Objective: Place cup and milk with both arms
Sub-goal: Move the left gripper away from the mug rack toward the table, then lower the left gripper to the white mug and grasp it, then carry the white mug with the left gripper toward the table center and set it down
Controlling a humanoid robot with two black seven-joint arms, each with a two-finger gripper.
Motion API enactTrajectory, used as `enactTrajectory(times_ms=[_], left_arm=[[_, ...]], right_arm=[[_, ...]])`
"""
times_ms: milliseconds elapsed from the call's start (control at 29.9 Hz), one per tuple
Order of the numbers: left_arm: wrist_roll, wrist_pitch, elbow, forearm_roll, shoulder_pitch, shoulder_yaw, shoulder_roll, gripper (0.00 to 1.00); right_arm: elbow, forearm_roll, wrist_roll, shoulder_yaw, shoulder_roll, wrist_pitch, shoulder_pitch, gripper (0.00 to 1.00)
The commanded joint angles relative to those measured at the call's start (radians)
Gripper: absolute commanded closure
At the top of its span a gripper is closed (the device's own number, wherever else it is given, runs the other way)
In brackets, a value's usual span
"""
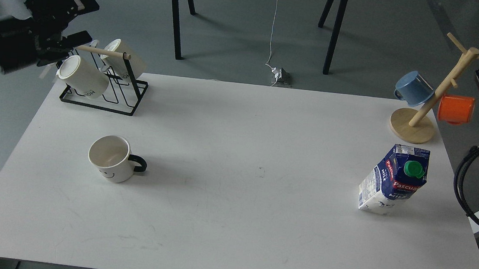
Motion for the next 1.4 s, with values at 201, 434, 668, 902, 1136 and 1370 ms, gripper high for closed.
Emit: enactTrajectory(times_ms=[201,434,668,902,1136,1370], left_arm=[[-0.050,0.000,-0.022,0.445,0.063,0.008,0.032,0.05],[-0.059,0.205,0.001,0.756,0.069,0.095,-0.060,0.05],[-0.076,0.392,0.067,1.002,0.075,0.273,-0.086,0.06],[-0.067,0.450,0.215,1.077,0.076,0.344,-0.183,0.24],[-0.073,0.487,0.345,1.136,0.078,0.379,-0.246,0.36],[-0.079,0.504,0.366,1.143,0.076,0.402,-0.267,0.54]], right_arm=[[0.000,0.000,0.001,0.002,-0.010,0.000,0.000,0.01],[0.002,0.000,0.001,0.002,-0.013,0.000,0.002,0.01],[0.000,0.000,0.001,-0.001,-0.026,0.000,0.003,0.01],[0.000,-0.001,0.001,-0.008,-0.013,0.000,0.012,0.01],[-0.001,-0.001,0.001,-0.014,-0.015,0.000,0.023,0.01],[-0.001,-0.001,0.001,-0.017,-0.017,0.000,0.032,0.01]])
